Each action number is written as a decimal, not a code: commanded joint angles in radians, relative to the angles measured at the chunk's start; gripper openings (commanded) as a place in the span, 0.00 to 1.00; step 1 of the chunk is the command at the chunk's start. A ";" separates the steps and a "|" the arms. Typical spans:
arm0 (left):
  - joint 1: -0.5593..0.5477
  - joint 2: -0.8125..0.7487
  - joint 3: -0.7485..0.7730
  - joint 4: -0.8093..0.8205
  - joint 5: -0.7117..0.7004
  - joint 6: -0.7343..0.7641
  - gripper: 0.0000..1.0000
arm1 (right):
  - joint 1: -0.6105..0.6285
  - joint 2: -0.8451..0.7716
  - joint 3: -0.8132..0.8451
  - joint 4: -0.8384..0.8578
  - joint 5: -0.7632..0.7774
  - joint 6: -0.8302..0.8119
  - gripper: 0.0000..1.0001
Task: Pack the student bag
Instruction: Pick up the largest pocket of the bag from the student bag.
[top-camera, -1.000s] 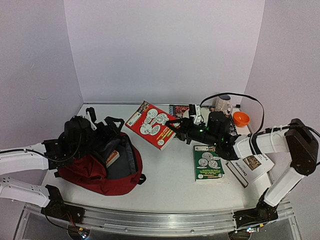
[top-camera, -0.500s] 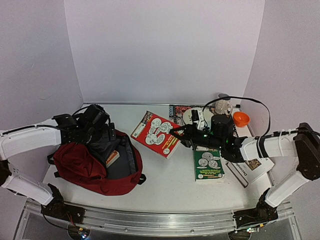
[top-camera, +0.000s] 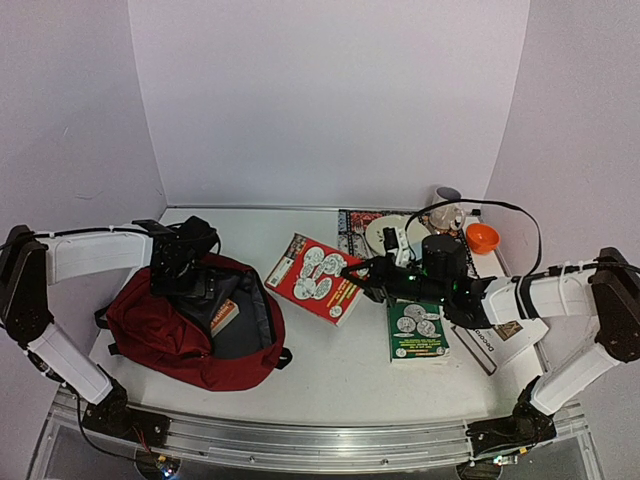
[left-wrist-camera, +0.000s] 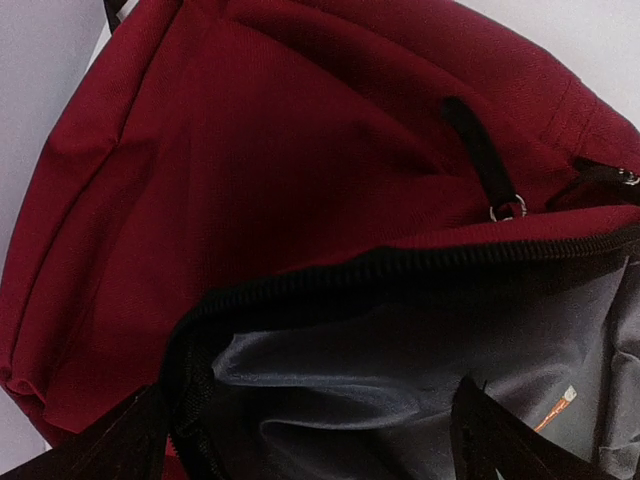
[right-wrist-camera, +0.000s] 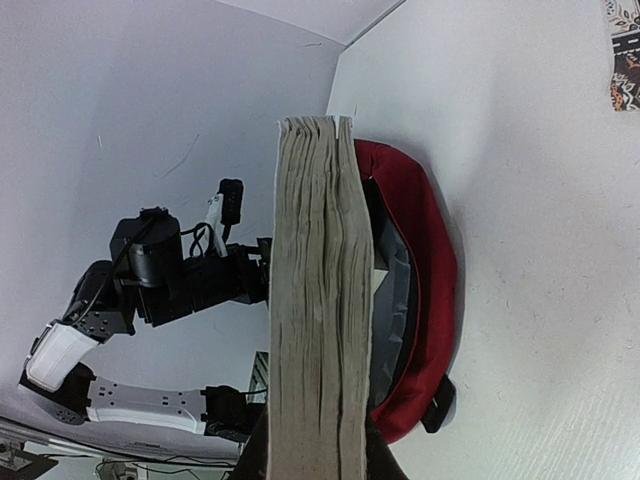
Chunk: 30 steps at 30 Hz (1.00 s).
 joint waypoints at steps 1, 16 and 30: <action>0.019 0.024 -0.016 -0.001 0.083 0.017 0.99 | 0.025 0.003 0.050 0.094 -0.036 -0.012 0.00; 0.017 -0.016 -0.094 0.280 0.679 -0.039 0.51 | 0.036 0.010 0.025 0.074 -0.048 -0.022 0.00; 0.013 -0.163 -0.023 0.321 0.784 -0.054 0.00 | 0.017 -0.115 -0.038 -0.126 0.061 -0.048 0.00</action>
